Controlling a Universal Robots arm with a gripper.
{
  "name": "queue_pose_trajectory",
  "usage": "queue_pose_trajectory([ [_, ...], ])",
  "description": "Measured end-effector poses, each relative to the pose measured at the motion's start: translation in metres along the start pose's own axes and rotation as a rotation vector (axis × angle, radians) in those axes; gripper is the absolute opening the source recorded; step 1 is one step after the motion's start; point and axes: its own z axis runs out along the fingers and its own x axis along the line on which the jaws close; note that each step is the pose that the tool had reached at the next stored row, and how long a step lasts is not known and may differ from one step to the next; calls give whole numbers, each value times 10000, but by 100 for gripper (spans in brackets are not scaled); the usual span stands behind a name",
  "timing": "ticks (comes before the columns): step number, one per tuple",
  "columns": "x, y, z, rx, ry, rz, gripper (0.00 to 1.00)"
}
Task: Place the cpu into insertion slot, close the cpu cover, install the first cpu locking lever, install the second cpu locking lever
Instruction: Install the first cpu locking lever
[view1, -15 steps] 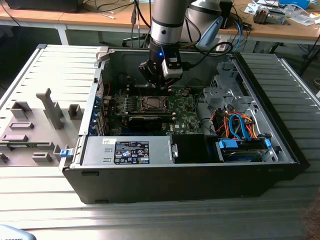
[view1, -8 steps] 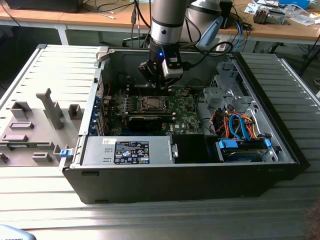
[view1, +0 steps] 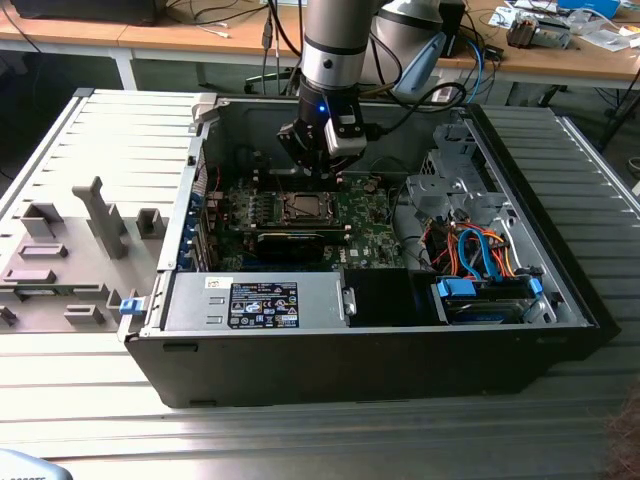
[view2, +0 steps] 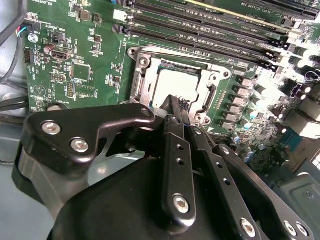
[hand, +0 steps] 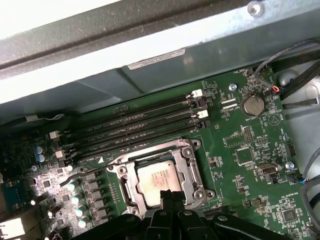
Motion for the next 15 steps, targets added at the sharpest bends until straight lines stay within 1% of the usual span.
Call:
queue_pose_trajectory([
  [15,0,0,0,6,-6,-177,11],
])
